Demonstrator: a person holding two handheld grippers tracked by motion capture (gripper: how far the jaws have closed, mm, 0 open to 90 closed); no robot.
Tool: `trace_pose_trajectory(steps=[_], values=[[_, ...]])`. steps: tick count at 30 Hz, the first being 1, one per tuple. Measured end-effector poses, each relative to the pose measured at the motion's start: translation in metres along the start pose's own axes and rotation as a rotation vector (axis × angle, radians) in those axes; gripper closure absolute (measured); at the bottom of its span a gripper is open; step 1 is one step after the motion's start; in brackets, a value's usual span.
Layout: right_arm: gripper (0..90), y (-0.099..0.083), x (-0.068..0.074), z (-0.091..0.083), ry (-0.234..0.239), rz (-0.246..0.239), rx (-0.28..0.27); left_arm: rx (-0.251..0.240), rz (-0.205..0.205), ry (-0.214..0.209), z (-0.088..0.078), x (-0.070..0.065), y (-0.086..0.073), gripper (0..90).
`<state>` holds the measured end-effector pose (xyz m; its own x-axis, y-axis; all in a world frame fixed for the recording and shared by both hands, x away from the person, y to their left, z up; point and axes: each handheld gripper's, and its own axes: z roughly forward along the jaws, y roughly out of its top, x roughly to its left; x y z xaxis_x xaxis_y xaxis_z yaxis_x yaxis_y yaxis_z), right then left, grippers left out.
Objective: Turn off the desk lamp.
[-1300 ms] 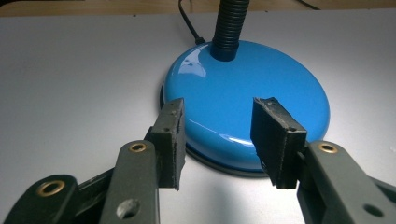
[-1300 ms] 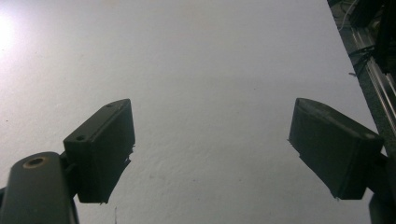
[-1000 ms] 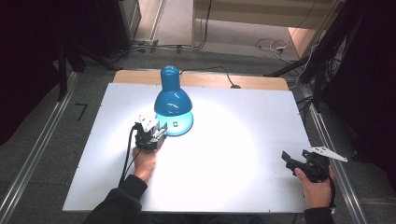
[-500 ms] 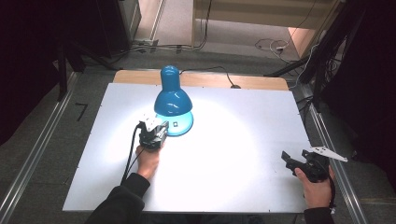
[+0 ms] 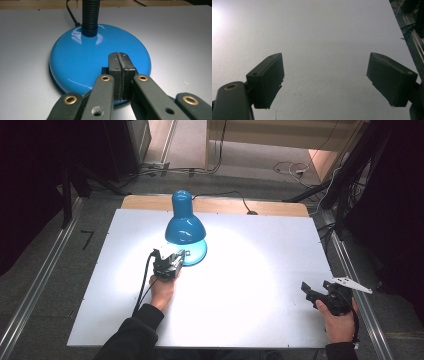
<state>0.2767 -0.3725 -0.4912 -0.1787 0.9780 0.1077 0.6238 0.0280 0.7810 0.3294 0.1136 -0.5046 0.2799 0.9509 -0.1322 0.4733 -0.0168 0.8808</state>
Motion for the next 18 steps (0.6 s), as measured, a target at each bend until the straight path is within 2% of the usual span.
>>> trace_pose_trajectory(steps=[6,18], values=[[13.2,0.0,0.0,0.0,0.003,0.004,0.0,0.002,-0.002,-0.013,0.006,-0.005,0.001,90.0],[13.2,0.0,0.001,0.0,0.01,0.002,-0.004,0.009,0.005,0.005,0.014,-0.005,0.002,90.0]])
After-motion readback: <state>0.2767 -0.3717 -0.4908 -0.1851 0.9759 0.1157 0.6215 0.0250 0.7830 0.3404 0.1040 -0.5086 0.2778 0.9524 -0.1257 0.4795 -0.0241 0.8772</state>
